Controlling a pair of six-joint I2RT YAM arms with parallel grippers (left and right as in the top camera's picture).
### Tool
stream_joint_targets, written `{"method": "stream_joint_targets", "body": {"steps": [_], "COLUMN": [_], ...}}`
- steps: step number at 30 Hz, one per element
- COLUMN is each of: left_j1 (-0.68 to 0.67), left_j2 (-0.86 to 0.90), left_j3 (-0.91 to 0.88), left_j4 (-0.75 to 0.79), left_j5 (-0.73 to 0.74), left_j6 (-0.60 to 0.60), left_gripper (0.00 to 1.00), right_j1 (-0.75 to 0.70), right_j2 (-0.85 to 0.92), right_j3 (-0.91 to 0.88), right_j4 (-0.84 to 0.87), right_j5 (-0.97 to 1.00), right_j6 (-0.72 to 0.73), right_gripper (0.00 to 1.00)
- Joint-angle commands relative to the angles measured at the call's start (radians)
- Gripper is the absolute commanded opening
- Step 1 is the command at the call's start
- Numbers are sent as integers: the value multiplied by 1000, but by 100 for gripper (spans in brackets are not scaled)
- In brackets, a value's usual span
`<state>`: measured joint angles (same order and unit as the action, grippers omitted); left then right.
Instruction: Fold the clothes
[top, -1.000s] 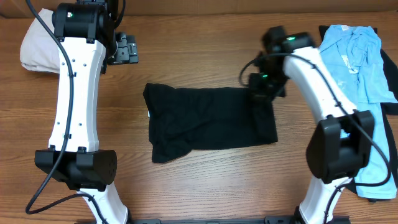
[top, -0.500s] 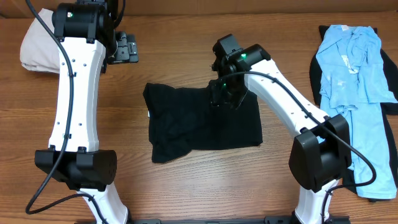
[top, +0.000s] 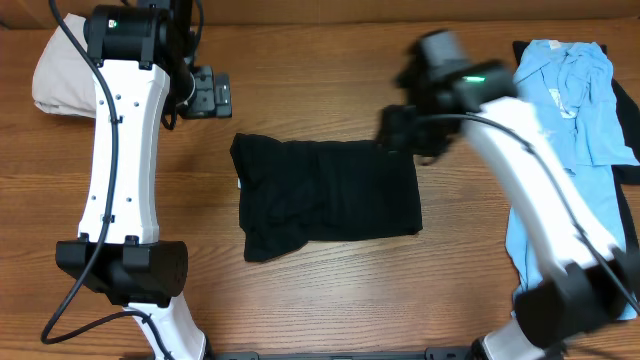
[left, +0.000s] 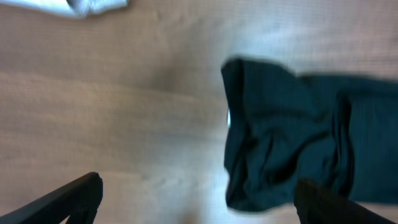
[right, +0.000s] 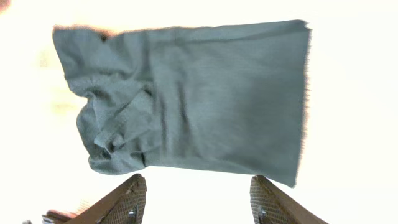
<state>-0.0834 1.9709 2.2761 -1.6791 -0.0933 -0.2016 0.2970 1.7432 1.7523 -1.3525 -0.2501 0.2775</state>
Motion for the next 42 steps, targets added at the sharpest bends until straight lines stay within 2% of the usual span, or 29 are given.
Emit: {"method": "stream_joint_targets", "body": {"steps": [1, 4, 8, 11, 17, 22, 34, 42], "left_j1": [4, 5, 4, 5, 5, 6, 5, 5], "left_j2": [-65, -112, -181, -233, -246, -241, -241, -233], "left_j3": [-33, -92, -274, -480, -797, -1023, -1279, -1341], "left_j4": [-10, -8, 70, 218, 516, 761, 1100, 1220], "left_j5": [90, 152, 236, 313, 333, 333, 338, 371], "left_j6": [48, 68, 106, 146, 242, 255, 239, 238], "left_gripper": [100, 100, 100, 100, 100, 100, 100, 99], "right_j1": [-77, -124, -137, -137, -137, -135, -135, -135], "right_j2": [-122, -161, -164, -164, -163, -163, -163, -163], "right_j3": [24, 24, 16, -6, -50, -54, -53, -54], "right_j4": [-55, -116, -151, -136, -101, -100, -95, -92], "right_j5": [60, 82, 95, 101, 100, 100, 100, 100], "right_j6": [2, -23, -50, -50, -50, -49, -48, -49], "right_gripper": [59, 60, 60, 60, 61, 61, 66, 66]}}
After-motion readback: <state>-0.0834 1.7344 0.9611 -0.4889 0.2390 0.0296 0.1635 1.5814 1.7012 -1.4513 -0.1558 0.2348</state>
